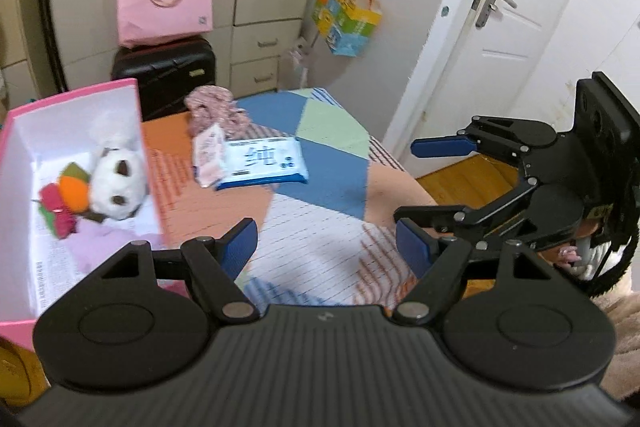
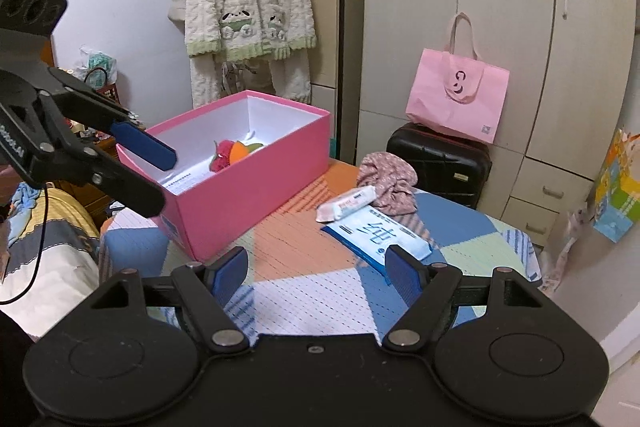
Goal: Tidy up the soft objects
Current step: 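Withdraw both grippers from the box toward the white wet-wipes pack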
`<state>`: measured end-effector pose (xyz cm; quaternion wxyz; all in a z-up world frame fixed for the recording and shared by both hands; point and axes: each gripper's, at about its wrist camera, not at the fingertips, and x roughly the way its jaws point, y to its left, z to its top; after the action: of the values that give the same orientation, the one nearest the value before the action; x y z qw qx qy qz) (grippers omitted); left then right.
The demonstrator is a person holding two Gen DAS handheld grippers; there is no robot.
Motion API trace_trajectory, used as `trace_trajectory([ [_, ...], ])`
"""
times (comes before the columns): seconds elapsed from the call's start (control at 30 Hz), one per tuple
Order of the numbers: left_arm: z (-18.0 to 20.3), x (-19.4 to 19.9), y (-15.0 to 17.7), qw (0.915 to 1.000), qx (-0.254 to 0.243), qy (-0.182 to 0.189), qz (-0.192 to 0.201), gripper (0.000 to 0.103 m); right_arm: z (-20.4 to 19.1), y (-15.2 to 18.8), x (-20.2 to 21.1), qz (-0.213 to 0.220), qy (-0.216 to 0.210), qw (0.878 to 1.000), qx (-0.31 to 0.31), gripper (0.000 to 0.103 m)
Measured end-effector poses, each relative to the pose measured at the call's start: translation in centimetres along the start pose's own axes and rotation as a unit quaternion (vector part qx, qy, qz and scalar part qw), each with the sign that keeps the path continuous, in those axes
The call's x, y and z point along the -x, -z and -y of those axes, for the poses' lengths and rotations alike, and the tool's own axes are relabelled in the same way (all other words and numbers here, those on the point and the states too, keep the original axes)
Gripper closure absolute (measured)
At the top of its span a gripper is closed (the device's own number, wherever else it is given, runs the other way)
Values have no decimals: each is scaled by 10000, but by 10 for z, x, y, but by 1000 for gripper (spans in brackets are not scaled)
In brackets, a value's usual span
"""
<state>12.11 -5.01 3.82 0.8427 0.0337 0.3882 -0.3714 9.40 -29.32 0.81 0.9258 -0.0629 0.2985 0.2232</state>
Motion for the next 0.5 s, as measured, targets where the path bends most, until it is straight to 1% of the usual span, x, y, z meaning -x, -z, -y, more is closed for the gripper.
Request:
trace_trajectory([
  [0.1,2,-21,-6,9999,73,50,-80,27,9,4,-7,-6,-9,10000,3,23],
  [0.23,-3,-47,-14,9994,316,43,-127,27,23,6,-20,-8,-64,10000,12,23],
  [0.4,-15,-78,-20,9980,608,-54,-157,27,33,10,-39,26,-59,9999,87,23],
  [0.5,-21,-95,-23,9973,690,-194,-153,27,40,12,-52,59,-90,9999,99,23],
])
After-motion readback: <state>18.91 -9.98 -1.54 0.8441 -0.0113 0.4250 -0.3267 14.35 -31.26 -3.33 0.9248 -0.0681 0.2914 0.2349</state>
